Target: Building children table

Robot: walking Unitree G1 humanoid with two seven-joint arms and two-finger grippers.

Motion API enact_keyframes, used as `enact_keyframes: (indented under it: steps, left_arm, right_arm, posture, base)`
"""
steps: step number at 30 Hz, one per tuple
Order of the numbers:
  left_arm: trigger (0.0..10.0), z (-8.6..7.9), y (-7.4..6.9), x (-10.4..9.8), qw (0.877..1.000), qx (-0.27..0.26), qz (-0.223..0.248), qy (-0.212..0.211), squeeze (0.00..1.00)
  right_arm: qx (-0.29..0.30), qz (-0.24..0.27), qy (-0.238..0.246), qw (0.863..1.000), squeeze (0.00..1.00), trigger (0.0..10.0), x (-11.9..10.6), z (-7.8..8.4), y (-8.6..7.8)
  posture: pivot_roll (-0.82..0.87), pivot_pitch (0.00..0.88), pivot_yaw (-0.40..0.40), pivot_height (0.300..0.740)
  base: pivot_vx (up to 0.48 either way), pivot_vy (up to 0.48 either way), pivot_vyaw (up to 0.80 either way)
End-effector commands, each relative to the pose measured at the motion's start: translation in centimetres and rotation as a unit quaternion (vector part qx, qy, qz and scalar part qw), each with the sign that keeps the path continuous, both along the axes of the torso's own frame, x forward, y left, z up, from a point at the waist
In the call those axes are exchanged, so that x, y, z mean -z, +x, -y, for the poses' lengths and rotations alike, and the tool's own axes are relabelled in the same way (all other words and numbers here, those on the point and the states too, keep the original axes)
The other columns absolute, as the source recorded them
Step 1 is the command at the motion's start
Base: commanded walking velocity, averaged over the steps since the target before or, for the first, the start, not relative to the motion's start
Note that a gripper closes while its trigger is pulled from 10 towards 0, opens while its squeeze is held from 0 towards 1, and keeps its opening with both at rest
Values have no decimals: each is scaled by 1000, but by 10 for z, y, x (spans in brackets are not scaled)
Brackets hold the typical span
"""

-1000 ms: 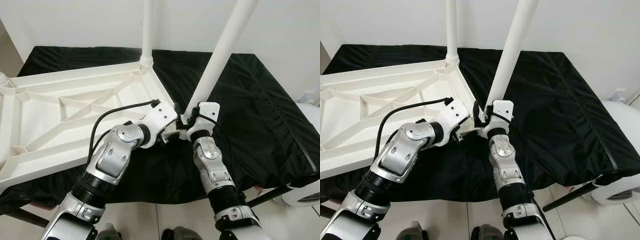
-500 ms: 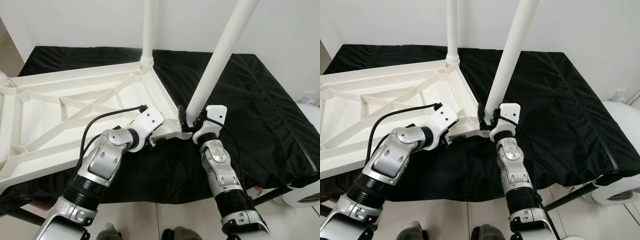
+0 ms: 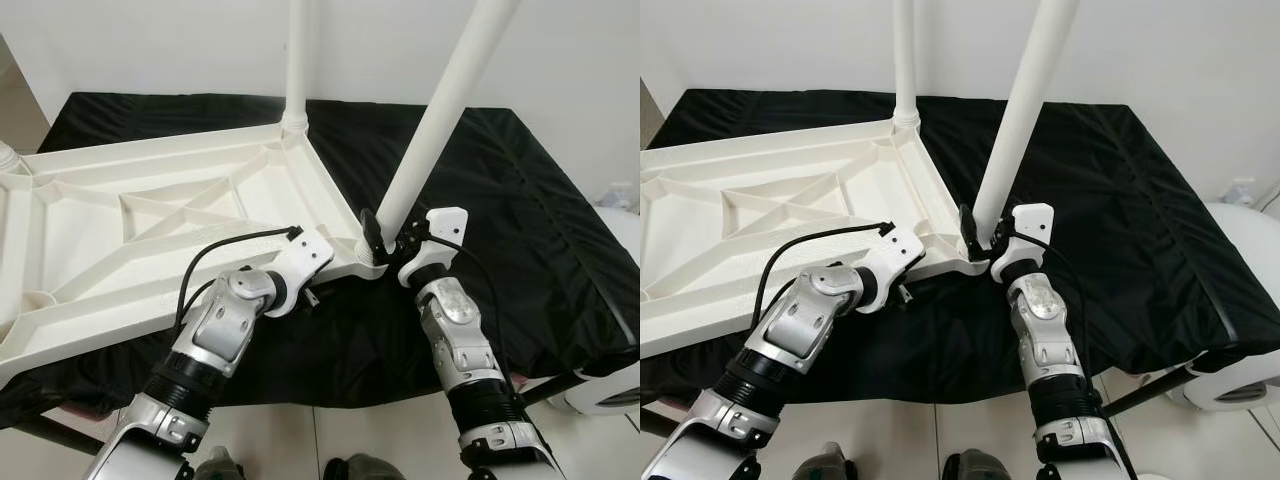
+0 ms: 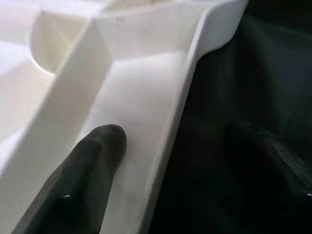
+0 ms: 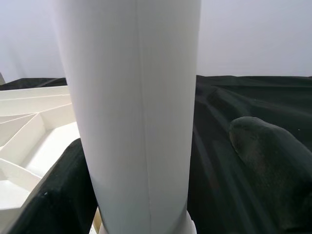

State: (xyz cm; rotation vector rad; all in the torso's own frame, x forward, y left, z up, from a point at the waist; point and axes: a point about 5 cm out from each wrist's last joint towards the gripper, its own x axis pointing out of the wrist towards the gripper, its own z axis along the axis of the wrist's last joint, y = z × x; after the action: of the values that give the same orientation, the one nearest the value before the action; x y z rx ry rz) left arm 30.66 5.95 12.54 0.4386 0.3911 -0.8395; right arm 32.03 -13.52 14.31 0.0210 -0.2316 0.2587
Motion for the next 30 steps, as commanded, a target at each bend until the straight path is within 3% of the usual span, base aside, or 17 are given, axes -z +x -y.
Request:
enact_keyframes:
  steps: [1, 2, 3, 4, 5, 7, 10, 12, 15, 16, 18, 19, 25, 26, 28, 29, 30]
  left_arm:
    - [10000, -1, 5, 1, 999, -43, 28, 13, 0]
    - [10000, -1, 5, 1, 999, -43, 28, 13, 0]
    - [7412, -1, 5, 2, 999, -45, 27, 14, 0]
    - [7412, -1, 5, 2, 999, -45, 27, 14, 0]
    - [1020, -2, 6, 2, 998, -46, 27, 16, 0]
    - [0, -2, 7, 2, 998, -46, 28, 17, 0]
    - [0, -4, 8, 1, 999, -42, 30, 17, 0]
    - [10000, -5, 8, 1, 999, -38, 30, 19, 0]
    - [10000, -6, 8, 1, 999, -36, 31, 20, 0]
    - [4118, -7, 8, 1, 999, -36, 30, 18, 0]
    - [4118, -7, 8, 1, 999, -34, 31, 18, 0]
    - [0, -9, 8, 1, 999, -32, 33, 17, 0]
    - [0, -11, 7, 3, 999, -21, 36, 24, 0]
    - [10000, -13, 6, 5, 999, -14, 36, 33, 0]
    - [10000, -14, 6, 6, 999, -11, 35, 36, 0]
    - [1412, -15, 5, 6, 999, -11, 35, 36, 0]
    - [1412, -16, 5, 6, 999, -10, 36, 35, 0]
  right_arm:
    - [7, -1, 2, 1000, 0, 10000, 1, 7, -1]
    - [7, -1, 2, 1000, 0, 10000, 1, 7, -1]
    - [5, -1, 2, 1000, 0, 10000, 1, 7, -1]
    - [5, -1, 2, 1000, 0, 10000, 1, 7, -1]
    - [2, -1, 2, 1000, 0, 10000, 1, 8, -2]
    - [-1, -1, 1, 1000, 0, 10000, 2, 9, -2]
    - [-3, -3, -1, 1000, 0, 10000, 2, 11, -3]
    - [-6, -3, -2, 1000, 0, 10000, 3, 13, -4]
    - [-8, -3, -2, 1000, 0, 10000, 3, 14, -5]
    - [-10, -4, -3, 1000, 0, 10000, 3, 14, -5]
    - [-11, -4, -4, 1000, 0, 10000, 3, 14, -5]
    - [-16, -4, -5, 1000, 0, 10000, 3, 14, -5]
    - [-28, -4, -8, 1000, 0, 10000, 3, 16, -6]
    - [-35, -4, -12, 999, 0, 10000, 3, 18, -5]
    - [-41, -5, -15, 999, 0, 10000, 3, 19, -5]
    - [-49, -5, -17, 999, 0, 10000, 3, 19, -5]
    - [-54, -6, -18, 998, 0, 10000, 3, 19, -5]
  posture:
    - [-6, 15, -44, 740]
    - [-6, 15, -44, 740]
    - [-8, 15, -42, 740]
    - [-8, 15, -42, 740]
    - [-9, 15, -41, 740]
    - [-10, 15, -40, 740]
    - [-10, 14, -37, 740]
    - [-11, 13, -36, 740]
    - [-11, 13, -35, 740]
    - [-11, 13, -35, 740]
    - [-11, 13, -34, 740]
    - [-11, 12, -33, 740]
    - [-8, 11, -34, 740]
    - [-6, 8, -35, 740]
    - [-6, 8, -34, 740]
    - [-6, 7, -35, 740]
    - [-6, 7, -35, 740]
  base:
    - [0, 0, 0]
    - [0, 0, 0]
    - [0, 0, 0]
    - [0, 0, 0]
    - [0, 0, 0]
    - [0, 0, 0]
    - [0, 0, 0]
    - [0, 0, 0]
    - [0, 0, 0]
    - [0, 0, 0]
    - [0, 0, 0]
    - [0, 0, 0]
    - [0, 0, 0]
    - [0, 0, 0]
    - [0, 0, 0]
    - [0, 0, 0]
    - [0, 0, 0]
